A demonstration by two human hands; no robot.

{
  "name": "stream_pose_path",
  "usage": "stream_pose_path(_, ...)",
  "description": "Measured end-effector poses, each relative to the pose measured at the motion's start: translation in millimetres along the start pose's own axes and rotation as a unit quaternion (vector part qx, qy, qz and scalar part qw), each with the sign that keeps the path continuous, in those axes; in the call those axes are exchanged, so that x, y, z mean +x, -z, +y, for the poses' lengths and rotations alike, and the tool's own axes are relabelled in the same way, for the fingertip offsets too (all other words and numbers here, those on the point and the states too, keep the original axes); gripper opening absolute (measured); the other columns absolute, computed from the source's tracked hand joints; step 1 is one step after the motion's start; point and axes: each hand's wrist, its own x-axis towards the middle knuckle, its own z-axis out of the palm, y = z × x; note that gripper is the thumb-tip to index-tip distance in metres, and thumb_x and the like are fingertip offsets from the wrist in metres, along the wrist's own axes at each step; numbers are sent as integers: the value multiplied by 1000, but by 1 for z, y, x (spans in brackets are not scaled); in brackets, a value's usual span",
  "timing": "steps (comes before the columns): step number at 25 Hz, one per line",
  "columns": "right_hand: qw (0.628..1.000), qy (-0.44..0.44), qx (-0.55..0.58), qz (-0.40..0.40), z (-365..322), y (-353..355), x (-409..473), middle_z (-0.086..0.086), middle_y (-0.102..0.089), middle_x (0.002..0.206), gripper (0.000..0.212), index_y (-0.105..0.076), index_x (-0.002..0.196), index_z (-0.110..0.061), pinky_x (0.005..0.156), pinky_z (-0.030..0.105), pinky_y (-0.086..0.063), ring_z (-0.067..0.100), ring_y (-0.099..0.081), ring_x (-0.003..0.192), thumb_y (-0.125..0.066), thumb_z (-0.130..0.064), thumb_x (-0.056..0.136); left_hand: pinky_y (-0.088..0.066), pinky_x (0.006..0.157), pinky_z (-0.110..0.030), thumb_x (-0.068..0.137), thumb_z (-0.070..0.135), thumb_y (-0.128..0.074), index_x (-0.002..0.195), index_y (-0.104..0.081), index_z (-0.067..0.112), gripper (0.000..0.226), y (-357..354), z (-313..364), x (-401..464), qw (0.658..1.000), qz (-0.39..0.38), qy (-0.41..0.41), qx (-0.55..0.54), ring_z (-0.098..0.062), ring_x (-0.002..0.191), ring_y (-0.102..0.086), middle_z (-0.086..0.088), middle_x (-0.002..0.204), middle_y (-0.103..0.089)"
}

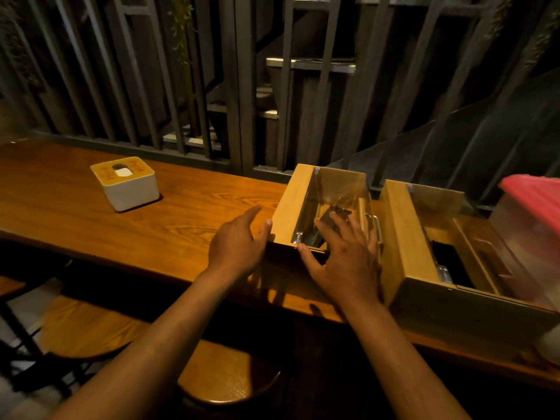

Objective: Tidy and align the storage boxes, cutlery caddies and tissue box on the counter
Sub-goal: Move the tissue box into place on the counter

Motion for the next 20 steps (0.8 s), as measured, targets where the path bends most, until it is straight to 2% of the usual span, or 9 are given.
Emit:
stream_pose_path(2, 999, 27, 29, -9, -31, -8, 9, -2, -36, 154, 59, -43, 139, -36, 117, 56, -8, 23, -18, 147, -46, -63, 86, -45, 95, -41, 96, 48, -47, 144, -41, 31, 52, 28, -20, 4, 995, 51, -37, 83, -25, 124, -52, -1, 140, -55)
stream_pose_path(4, 997, 57, 50, -17, -62, -19, 17, -3, -36, 153, 57, -44, 139, -36, 116, 56, -8, 23, -19, 146, -45, -61, 88, -38, 107, -45, 95, 47, -48, 145, -38, 32, 53, 51, -55, 10, 990, 64, -44, 121, -26, 137, -38, -2, 146, -49)
stream_pose_path(8, 993, 103, 56, -25, -130, -62, 38, -5, -37, 153, 56, -44, 138, -38, 116, 55, -11, 22, -19, 146, -43, -62, 88, -40, 104, -46, 92, 46, -52, 142, -43, 28, 54, 89, -148, 35, 984, 85, -51, 147, -27, 133, -41, -5, 140, -54)
stream_pose_path(14, 992, 60, 50, -96, -266, -157, 88, -6, -28, 157, 57, -38, 141, -42, 117, 53, -12, 22, -12, 148, -45, -63, 88, -42, 102, -47, 89, 49, -54, 141, -40, 29, 58, 138, -289, 116, 978, 57, -33, 200, -28, 132, -39, -6, 140, -49)
stream_pose_path(20, 991, 9, 22, -130, -327, -208, 107, -5, -23, 159, 60, -35, 143, -42, 118, 52, -11, 24, -10, 148, -44, -64, 88, -38, 107, -55, 90, 51, -56, 148, -26, 28, 70, 144, -350, 215, 967, -52, -6, 249, -41, 141, -27, -16, 154, -30)
